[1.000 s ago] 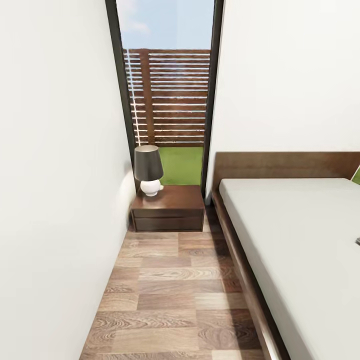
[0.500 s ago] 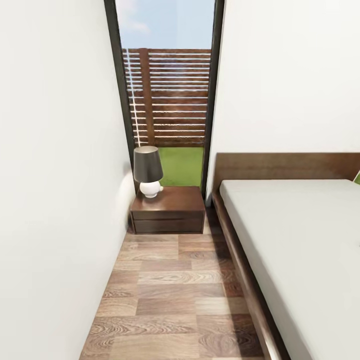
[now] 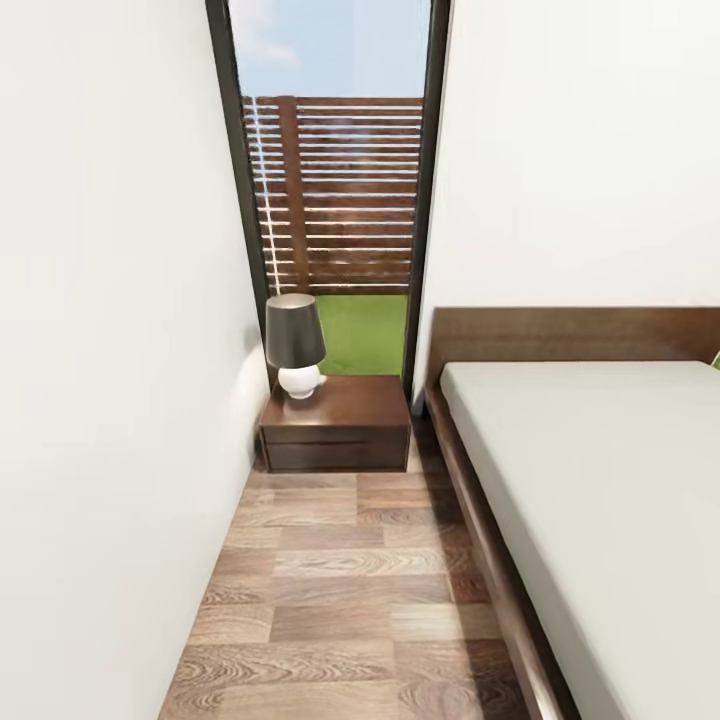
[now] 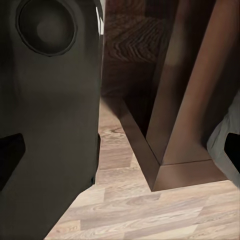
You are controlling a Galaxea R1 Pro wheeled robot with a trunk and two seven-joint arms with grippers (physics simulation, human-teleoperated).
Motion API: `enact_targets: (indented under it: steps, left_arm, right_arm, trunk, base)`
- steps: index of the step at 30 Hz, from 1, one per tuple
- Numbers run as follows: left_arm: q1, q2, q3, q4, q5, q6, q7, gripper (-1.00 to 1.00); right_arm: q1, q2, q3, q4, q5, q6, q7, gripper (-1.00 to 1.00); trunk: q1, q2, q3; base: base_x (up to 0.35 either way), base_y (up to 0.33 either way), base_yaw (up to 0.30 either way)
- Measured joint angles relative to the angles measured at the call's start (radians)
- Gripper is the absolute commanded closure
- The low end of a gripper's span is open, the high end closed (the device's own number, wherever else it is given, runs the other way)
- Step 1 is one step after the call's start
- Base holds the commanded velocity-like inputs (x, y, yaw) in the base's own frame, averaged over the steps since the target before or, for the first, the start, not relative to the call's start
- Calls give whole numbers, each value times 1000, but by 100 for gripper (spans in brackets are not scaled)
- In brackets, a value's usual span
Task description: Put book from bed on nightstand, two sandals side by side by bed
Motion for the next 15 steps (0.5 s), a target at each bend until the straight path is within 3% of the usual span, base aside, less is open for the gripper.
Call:
enact_targets:
  steps: [15]
  left_arm:
    - [0, 0, 0, 0, 0, 0, 0, -100]
  right_arm:
    - [0, 0, 0, 0, 0, 0, 0, -100]
  trunk:
    - [0, 0, 0]
  base:
    - [92, 0, 0]
